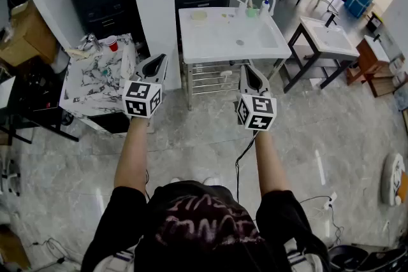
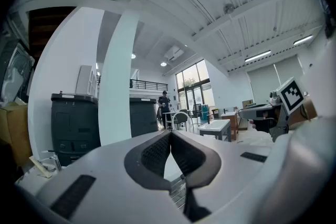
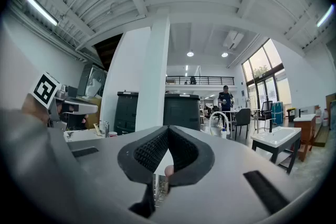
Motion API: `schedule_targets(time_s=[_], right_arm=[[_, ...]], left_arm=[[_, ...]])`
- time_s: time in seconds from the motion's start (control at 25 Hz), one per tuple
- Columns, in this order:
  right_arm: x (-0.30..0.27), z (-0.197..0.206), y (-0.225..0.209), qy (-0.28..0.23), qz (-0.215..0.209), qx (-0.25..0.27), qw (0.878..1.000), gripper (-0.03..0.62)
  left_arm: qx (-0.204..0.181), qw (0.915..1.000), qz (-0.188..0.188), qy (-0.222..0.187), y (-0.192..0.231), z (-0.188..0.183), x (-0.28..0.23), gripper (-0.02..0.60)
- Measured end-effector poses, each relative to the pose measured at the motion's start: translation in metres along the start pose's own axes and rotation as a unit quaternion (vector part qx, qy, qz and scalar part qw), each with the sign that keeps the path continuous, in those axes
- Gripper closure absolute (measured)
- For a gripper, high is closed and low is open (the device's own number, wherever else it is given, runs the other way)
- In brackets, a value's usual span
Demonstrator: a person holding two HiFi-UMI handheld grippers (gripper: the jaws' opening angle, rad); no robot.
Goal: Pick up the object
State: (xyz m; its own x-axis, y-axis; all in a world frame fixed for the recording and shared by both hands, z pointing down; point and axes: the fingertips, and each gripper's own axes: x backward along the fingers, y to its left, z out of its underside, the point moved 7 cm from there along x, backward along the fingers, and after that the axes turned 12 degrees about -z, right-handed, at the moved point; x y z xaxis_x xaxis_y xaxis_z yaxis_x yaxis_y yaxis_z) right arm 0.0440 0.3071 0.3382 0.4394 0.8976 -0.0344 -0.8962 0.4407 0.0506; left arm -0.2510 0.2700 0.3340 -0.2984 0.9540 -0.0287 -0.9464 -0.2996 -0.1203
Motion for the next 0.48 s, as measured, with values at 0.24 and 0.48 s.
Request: schedule_targets(time_s=[0.24, 0.48], right_arm=[[-0.005, 0.002, -0.005, 0.005, 0.001, -0.001, 1.000, 0.580], [-0.005, 0.006, -0.011, 0.003, 0.002, -0.008, 1.000, 0.580]], left_arm=[[0.005, 1.0000, 0.001, 0.008, -0.002, 0.006, -0.007, 0.566], [0.003, 0.9999, 0.002, 0.013, -0.009, 0.008, -0.011, 0.565]])
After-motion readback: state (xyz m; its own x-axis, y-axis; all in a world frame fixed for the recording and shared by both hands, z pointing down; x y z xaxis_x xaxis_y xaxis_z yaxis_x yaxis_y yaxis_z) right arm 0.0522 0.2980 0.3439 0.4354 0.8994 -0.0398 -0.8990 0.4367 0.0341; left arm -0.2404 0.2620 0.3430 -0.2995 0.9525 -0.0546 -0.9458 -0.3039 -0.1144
